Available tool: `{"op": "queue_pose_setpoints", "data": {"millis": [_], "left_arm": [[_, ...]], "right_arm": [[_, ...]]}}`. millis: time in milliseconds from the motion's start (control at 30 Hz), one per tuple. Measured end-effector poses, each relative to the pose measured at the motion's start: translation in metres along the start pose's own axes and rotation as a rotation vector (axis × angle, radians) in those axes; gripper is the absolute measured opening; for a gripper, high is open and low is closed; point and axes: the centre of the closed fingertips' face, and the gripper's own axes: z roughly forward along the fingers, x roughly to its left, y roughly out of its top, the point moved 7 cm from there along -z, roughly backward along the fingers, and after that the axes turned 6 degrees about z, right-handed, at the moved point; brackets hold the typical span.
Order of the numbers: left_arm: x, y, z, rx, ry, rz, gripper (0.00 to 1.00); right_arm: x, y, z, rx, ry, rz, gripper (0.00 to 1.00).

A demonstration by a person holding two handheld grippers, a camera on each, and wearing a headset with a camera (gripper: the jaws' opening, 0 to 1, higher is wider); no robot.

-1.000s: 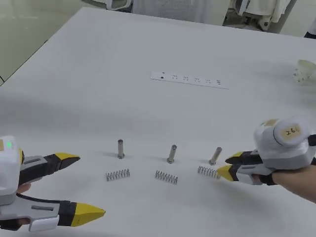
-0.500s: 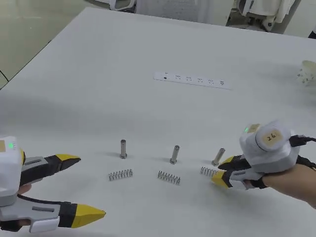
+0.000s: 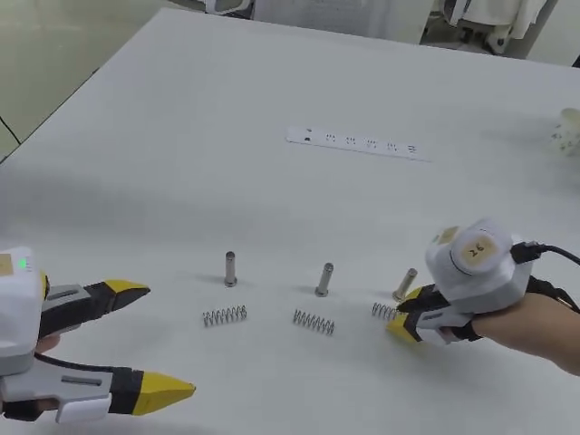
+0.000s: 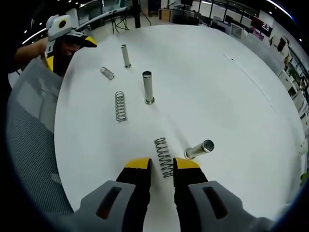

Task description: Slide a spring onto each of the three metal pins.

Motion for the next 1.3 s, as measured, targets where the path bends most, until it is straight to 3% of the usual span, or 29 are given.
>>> {"op": "queue_pose_setpoints", "data": {"millis": [267, 400, 533, 633, 1300], "left_arm": [[-0.002, -0.001, 0.002, 0.003, -0.007, 0.000, 0.79], [-0.004, -0.001, 0.003, 0.004, -0.013, 0.002, 0.79], [-0.004, 0.000, 0.002, -0.003, -0.009, 0.001, 0.79], [-0.006, 0.001, 0.003, -0.004, -0.012, 0.001, 0.79], [-0.027, 0.019, 0.034, -0.018, -0.125, 0.035, 0.74]], "right_arm": [[0.002, -0.001, 0.001, 0.005, 0.014, -0.003, 0.09], [0.002, -0.002, -0.001, 0.004, -0.004, -0.019, 0.08], [0.007, 0.004, -0.011, -0.060, 0.016, 0.012, 0.08], [0.010, 0.004, -0.018, -0.068, 0.020, 0.014, 0.08], [0.044, 0.006, -0.044, -0.092, 0.062, -0.086, 0.08]]}}
